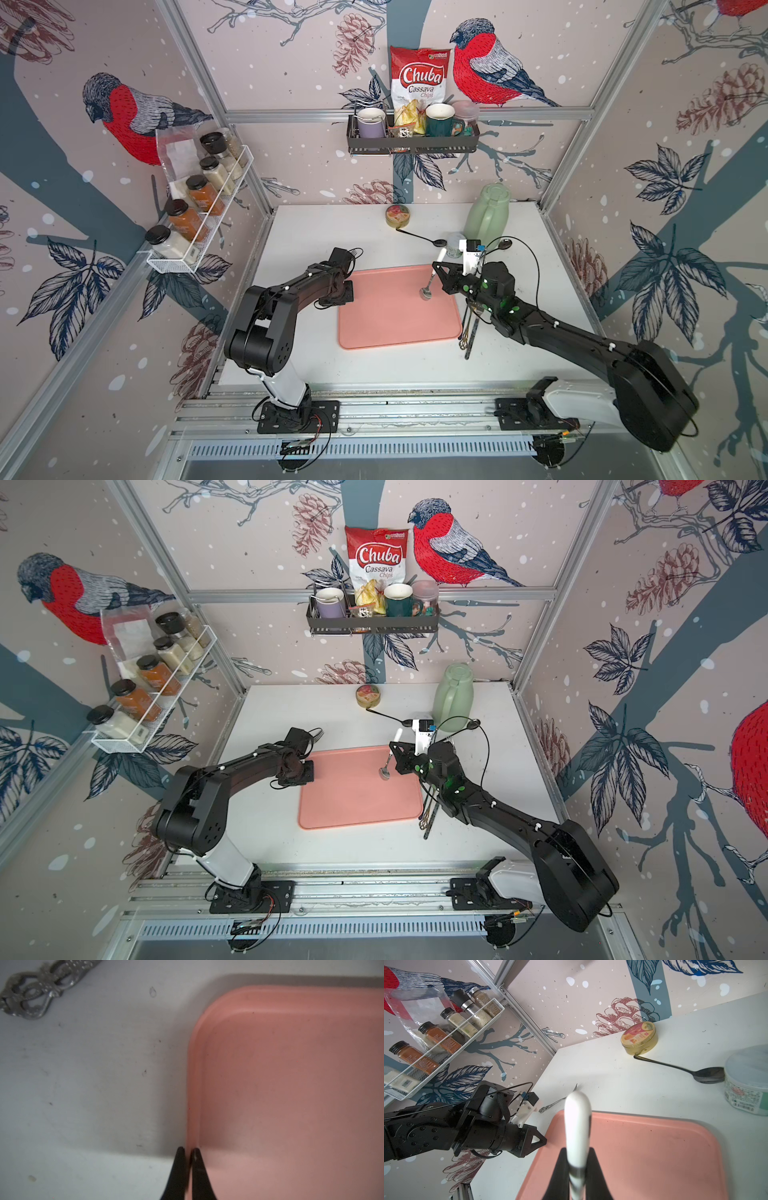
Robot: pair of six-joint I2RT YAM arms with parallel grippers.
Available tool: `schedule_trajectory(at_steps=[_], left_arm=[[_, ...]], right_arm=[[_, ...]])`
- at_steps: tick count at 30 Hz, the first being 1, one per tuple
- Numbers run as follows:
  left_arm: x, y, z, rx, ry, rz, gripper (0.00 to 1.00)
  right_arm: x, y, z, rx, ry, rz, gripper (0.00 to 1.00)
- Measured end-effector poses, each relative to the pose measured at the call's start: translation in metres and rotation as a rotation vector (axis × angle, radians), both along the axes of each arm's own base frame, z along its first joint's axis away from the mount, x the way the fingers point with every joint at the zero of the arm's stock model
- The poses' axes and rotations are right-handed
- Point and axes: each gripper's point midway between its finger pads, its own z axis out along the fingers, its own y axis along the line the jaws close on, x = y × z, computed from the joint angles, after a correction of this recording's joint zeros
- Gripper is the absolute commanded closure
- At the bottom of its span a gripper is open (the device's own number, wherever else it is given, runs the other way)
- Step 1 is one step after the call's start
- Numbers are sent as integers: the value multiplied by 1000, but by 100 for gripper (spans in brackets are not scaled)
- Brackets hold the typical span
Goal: Set the spoon and fork side by side
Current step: Adjust the tray at the center of the board.
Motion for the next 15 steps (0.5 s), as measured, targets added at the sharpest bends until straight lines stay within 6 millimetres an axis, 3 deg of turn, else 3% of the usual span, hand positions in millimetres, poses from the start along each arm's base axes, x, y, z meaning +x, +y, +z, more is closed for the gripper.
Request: schedule_trajectory(at_steps=[9,15], left_arm=[[7,-1,3,10,-11,-30,86],[23,-2,4,-9,-20,-34,93]], right_arm=[[2,2,-5,-7,11,3,100],[2,5,-11,-17,29,15,100]])
